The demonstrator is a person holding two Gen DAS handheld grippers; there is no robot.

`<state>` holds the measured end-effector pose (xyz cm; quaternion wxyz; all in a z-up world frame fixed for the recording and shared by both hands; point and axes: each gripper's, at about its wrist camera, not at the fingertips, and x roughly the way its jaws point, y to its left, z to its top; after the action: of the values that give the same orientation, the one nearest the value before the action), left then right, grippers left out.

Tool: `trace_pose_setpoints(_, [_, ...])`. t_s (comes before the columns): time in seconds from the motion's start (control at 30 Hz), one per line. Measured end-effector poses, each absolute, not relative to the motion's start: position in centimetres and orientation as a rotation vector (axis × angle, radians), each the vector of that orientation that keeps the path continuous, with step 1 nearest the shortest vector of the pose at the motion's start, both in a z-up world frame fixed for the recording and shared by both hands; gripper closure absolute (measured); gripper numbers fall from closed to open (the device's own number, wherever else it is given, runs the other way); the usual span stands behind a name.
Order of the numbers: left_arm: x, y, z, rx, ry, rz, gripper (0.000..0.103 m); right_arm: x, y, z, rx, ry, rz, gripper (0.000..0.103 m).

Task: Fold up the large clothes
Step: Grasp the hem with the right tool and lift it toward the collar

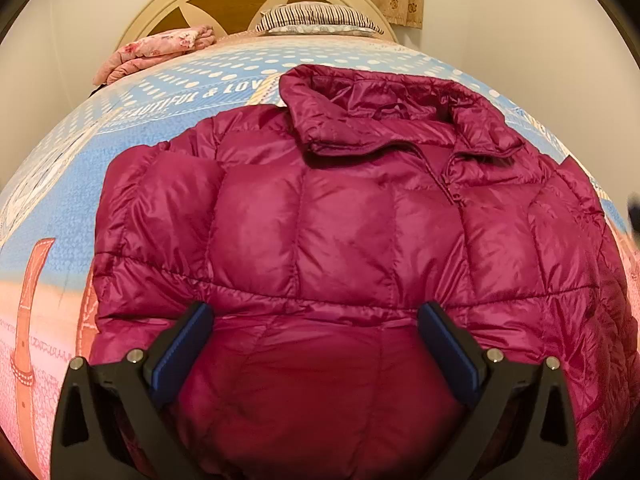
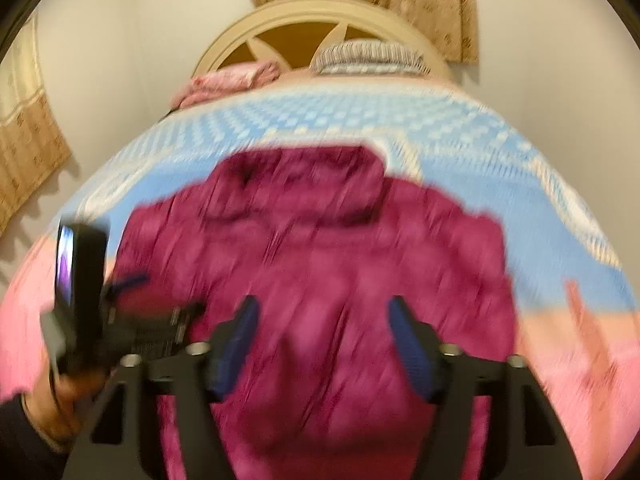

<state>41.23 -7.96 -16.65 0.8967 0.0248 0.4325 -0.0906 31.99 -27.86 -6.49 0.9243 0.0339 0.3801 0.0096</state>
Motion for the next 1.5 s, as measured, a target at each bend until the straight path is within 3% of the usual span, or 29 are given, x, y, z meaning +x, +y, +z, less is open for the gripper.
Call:
trace_pose_setpoints(0.2, [41.2,-7.9,-16.7,0.047,0.895,-0.189,0.000,42.3,-31.3,-6.3,0.162,0.814,-0.068,0.029])
trace_pose_setpoints(0.53, [41.2,-7.9,-16.6,0.046,0.893,-0.189,0.000,53.5,-31.0,-10.4,-0.008,0.963,-0.126,0.029])
trace_pose_setpoints(0.57, [41.2,-7.9,-16.7,0.046,0.894,-0.190,0.000,53.9,-31.2,-10.9,-0.007,0.980,-0.122,0.035])
trace_pose_setpoints(0.6, [41.2,-7.9,-16.7,0.045,0.894,-0.190,0.000,53.9,-31.4,-11.1,-0.014,0.983,-0.124,0.047])
trace_pose_setpoints(0.63, [41.2,-7.9,-16.7,0.046,0.894,-0.190,0.000,54.0,-31.4,-11.4,-0.034,0.996,-0.122,0.076])
trace_pose_setpoints(0.73, [41.2,-7.9,-16.7,0.046,0.893,-0.190,0.000,52.6,-31.3,-11.3,-0.056,0.969,-0.111,0.089])
trace_pose_setpoints(1.13, [40.6,-7.6,-15.4,0.041,0.883,-0.212,0.000,46.4,-32.9,-12.5,-0.057,0.868,-0.127,0.093])
trace_pose_setpoints(1.33, [39.0,-6.7,-7.6,0.058,0.694,-0.251,0.000,45.8,-33.6,-13.4,-0.005,0.827,-0.111,0.093])
trace_pose_setpoints(1.5, [44.6,-6.6,-3.6,0.066,0.638,-0.171,0.000,45.6,-34.1,-14.2,0.029,0.813,-0.094,0.093])
